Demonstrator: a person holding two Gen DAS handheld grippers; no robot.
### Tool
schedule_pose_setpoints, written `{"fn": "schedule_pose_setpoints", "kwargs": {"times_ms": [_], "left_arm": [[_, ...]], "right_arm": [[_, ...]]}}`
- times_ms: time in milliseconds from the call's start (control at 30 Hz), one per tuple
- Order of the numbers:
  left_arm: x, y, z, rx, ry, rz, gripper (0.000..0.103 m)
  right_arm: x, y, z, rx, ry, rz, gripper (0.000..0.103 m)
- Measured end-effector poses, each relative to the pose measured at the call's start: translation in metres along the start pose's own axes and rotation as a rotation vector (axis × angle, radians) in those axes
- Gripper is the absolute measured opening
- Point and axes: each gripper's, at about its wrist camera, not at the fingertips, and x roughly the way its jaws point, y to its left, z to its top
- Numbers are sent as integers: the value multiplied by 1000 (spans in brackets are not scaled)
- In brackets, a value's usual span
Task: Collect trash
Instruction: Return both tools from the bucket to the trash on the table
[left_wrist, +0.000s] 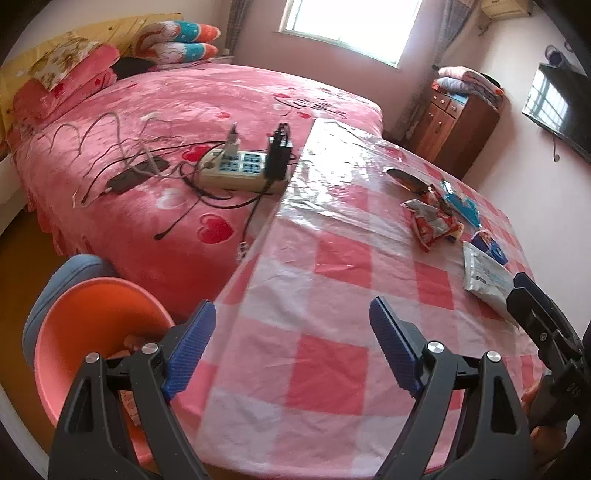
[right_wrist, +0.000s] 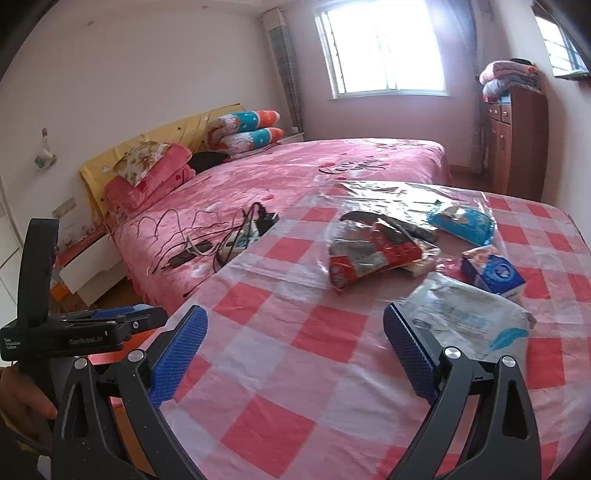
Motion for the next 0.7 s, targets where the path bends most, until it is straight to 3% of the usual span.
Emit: {"fn": "schedule_pose_setpoints", "kwargs": {"times_ms": [200,467,700], "left_arm": [[9,-33,13,71,-2,-24,86],[28,-97,41,245,-7,-85,86],[59,-143,77,225,20,-139,86]], "right_arm": [[-10,-30,2,67,-13,-21,95],[-23,-80,7,182,-36,-78,95],[-26,-128,6,291,-37,-134,95]]}}
